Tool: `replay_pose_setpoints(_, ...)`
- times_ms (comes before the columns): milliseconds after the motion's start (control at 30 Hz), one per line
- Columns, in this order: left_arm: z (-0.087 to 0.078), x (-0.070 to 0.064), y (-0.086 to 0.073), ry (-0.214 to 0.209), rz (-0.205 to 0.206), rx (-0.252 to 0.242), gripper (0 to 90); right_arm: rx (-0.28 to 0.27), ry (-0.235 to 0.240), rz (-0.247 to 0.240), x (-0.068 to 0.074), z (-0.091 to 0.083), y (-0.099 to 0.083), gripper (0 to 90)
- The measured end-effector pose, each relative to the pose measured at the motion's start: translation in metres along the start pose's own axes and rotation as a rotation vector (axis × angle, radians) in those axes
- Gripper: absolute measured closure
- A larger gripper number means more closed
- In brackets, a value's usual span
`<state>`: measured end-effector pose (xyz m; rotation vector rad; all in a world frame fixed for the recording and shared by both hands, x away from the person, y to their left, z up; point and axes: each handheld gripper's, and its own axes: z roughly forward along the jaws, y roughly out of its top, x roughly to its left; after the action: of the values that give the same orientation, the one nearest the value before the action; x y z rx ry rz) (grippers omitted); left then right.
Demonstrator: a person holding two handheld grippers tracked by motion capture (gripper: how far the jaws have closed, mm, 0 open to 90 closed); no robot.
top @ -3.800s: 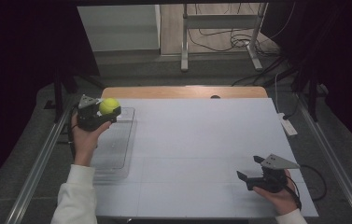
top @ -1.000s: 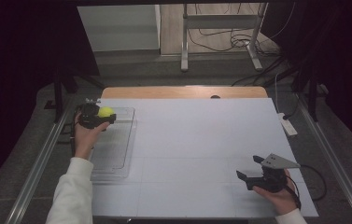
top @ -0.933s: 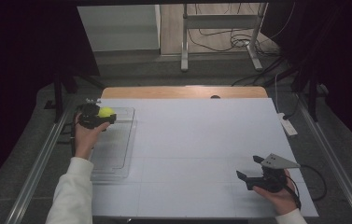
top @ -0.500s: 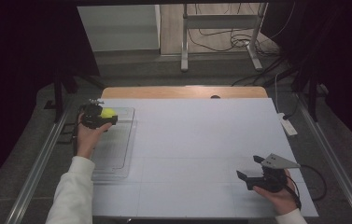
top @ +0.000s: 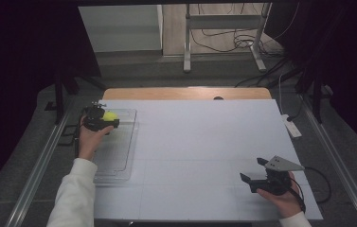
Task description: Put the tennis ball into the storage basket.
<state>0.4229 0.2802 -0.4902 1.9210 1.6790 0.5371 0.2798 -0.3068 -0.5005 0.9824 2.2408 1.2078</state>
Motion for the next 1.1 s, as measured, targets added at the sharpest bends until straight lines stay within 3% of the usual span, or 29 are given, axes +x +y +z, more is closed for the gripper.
replay_pose_setpoints(833, 0.014, 0.0, -0.002, 0.017, 0.03, 0.081, 25.8, 0.004, 0.002, 0.003, -0.001, 0.001, -0.001, 10.8)
replay_pose_setpoints(1100, 0.018, -0.004, -0.002, 0.03, 0.065, 0.11, 25.6, 0.005, 0.001, 0.006, -0.001, 0.001, -0.001, 10.8)
